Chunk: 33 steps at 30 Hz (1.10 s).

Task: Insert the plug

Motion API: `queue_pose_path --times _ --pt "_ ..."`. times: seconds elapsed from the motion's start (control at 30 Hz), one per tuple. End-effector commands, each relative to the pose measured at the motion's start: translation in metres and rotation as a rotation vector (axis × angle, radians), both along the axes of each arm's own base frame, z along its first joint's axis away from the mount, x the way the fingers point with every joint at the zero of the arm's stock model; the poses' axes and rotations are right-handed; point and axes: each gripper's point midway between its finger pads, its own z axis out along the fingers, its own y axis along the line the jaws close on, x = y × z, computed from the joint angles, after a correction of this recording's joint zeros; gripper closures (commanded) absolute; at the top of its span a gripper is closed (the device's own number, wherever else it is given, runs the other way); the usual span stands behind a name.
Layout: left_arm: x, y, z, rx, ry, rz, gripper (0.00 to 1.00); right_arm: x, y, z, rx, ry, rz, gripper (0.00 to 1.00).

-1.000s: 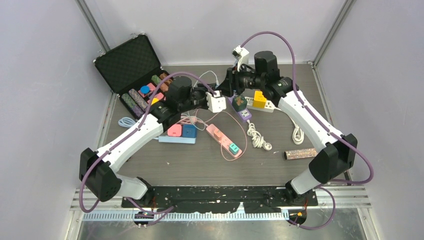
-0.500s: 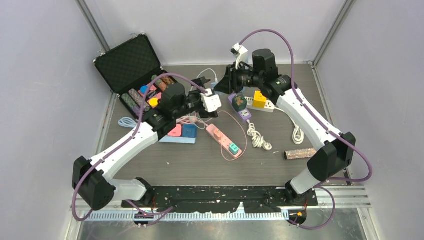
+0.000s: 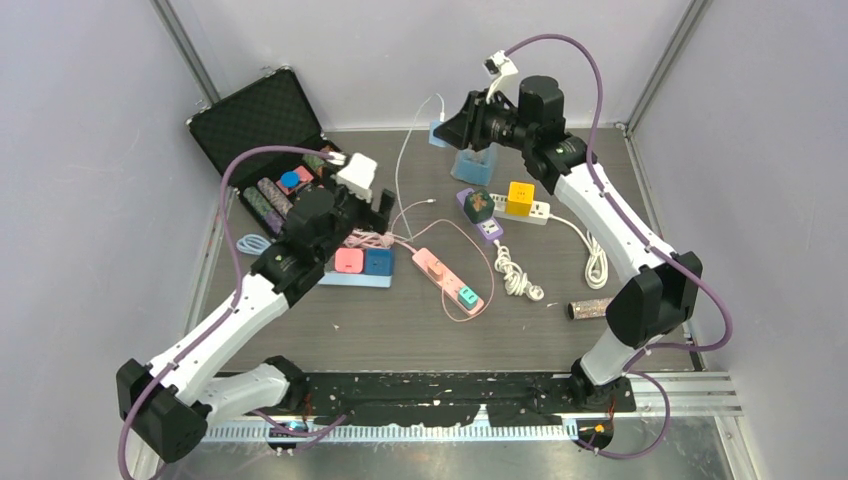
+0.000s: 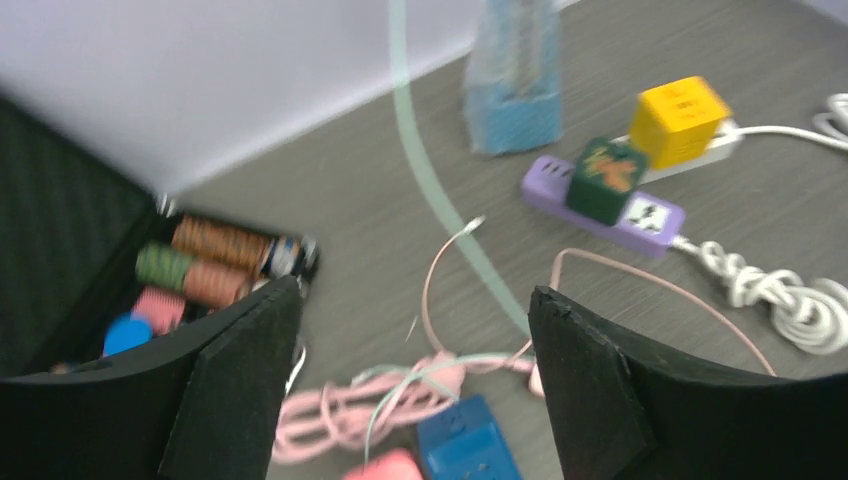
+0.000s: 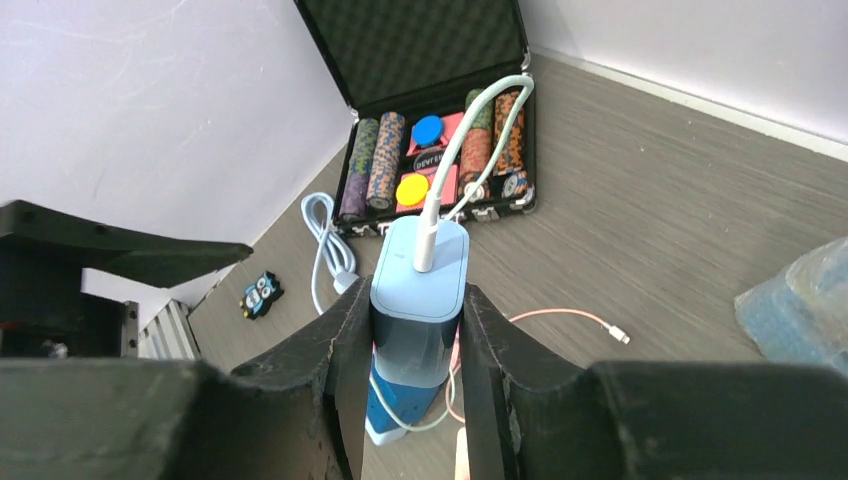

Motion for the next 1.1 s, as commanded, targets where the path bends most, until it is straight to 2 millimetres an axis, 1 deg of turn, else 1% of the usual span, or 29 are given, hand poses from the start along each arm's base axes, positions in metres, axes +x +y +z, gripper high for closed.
queue_pose_path --times 0.0,0.07,0.1,0.17,0.2,0.3,0.37,0.43,0.53,0.6,0.67,0.73,0.83,1.07 --pt "0.003 0.064 -0.053 -0.231 0.287 0.341 0.24 0.009 0.004 0.043 0.072 -0.105 -0.015 0.94" --pt "0.000 0.086 -0.083 -0.278 0.409 0.436 0.33 0.010 0.006 0.038 0.072 -0.092 -0.007 0.94" --pt "-0.003 0.097 -0.097 -0.297 0.469 0.489 0.36 0.010 0.007 0.036 0.072 -0.086 -0.005 0.94" --pt "-0.010 0.116 -0.125 -0.331 0.587 0.594 0.36 0.011 0.008 0.031 0.070 -0.072 0.001 0.94" --pt "-0.017 0.125 -0.142 -0.355 0.662 0.652 0.36 0.010 0.008 0.028 0.069 -0.064 0.005 0.94" --pt "-0.028 0.133 -0.180 -0.400 0.834 0.735 0.41 0.010 0.009 0.022 0.063 -0.053 0.006 0.94" --pt "-0.033 0.134 -0.203 -0.426 0.936 0.771 0.49 0.009 0.008 0.020 0.060 -0.047 0.008 0.94" --pt "-0.031 0.133 -0.217 -0.457 0.985 0.776 0.56 0.007 0.007 0.019 0.058 -0.047 0.008 0.94" --pt "-0.021 0.135 -0.225 -0.478 0.976 0.779 0.66 0.006 0.006 0.016 0.051 -0.043 0.009 0.94" --pt "-0.018 0.138 -0.229 -0.468 0.969 0.793 0.71 0.004 0.006 0.016 0.050 -0.043 0.011 0.94" --pt "-0.021 0.139 -0.239 -0.459 0.991 0.807 0.73 0.003 0.006 0.017 0.048 -0.046 0.013 0.94" --pt "-0.026 0.139 -0.251 -0.461 1.006 0.818 0.76 0.002 0.005 0.017 0.046 -0.049 0.010 0.94" --pt "-0.035 0.142 -0.261 -0.449 1.025 0.840 0.80 0.000 0.003 0.017 0.040 -0.048 0.008 0.94" --pt "-0.074 0.146 -0.280 -0.479 1.067 0.870 0.88 0.000 0.002 0.014 0.035 -0.043 0.003 0.94"
